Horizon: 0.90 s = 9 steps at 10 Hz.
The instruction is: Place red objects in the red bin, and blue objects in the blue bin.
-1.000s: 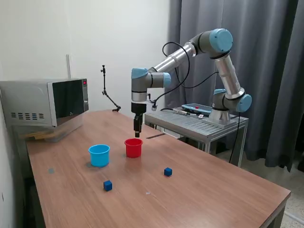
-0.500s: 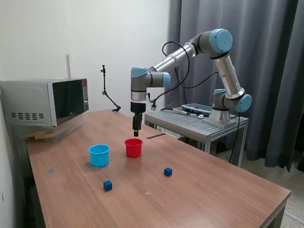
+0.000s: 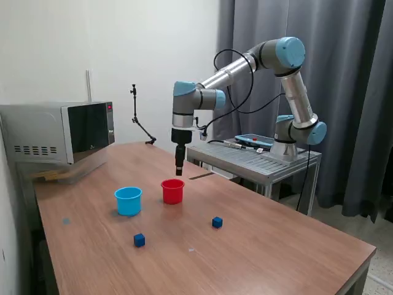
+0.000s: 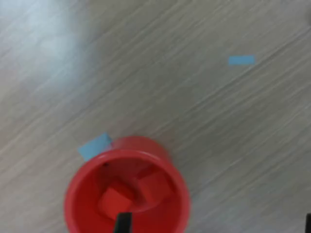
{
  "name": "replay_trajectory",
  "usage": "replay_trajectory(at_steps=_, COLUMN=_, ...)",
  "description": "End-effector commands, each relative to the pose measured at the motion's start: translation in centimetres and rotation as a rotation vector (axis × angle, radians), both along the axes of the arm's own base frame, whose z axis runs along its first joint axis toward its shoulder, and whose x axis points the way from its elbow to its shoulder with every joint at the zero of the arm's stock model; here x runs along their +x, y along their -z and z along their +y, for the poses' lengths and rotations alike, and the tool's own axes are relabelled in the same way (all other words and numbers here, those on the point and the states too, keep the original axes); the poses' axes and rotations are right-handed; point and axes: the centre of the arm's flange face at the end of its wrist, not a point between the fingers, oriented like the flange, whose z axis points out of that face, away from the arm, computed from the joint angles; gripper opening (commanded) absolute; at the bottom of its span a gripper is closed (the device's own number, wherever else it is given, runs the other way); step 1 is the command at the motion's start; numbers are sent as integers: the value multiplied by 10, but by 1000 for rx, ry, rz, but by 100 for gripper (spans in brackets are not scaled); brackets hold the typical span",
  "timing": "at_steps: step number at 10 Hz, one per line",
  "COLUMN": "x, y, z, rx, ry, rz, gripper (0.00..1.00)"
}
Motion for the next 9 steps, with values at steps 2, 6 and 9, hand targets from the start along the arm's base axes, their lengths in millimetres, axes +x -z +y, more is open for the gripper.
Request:
replay_trajectory(at_steps=2, x=-2, y=-3, z=-14, rx=5, ry=-148, rz=0, gripper=100)
replay_trajectory(at_steps=6, x=-1, y=-3, z=-18, rx=12, ry=-361, rz=-14, gripper=100)
replay_trajectory(at_steps=9, x=0, y=-8, z=-39, rx=24, ry=-571, rz=-11, gripper=100)
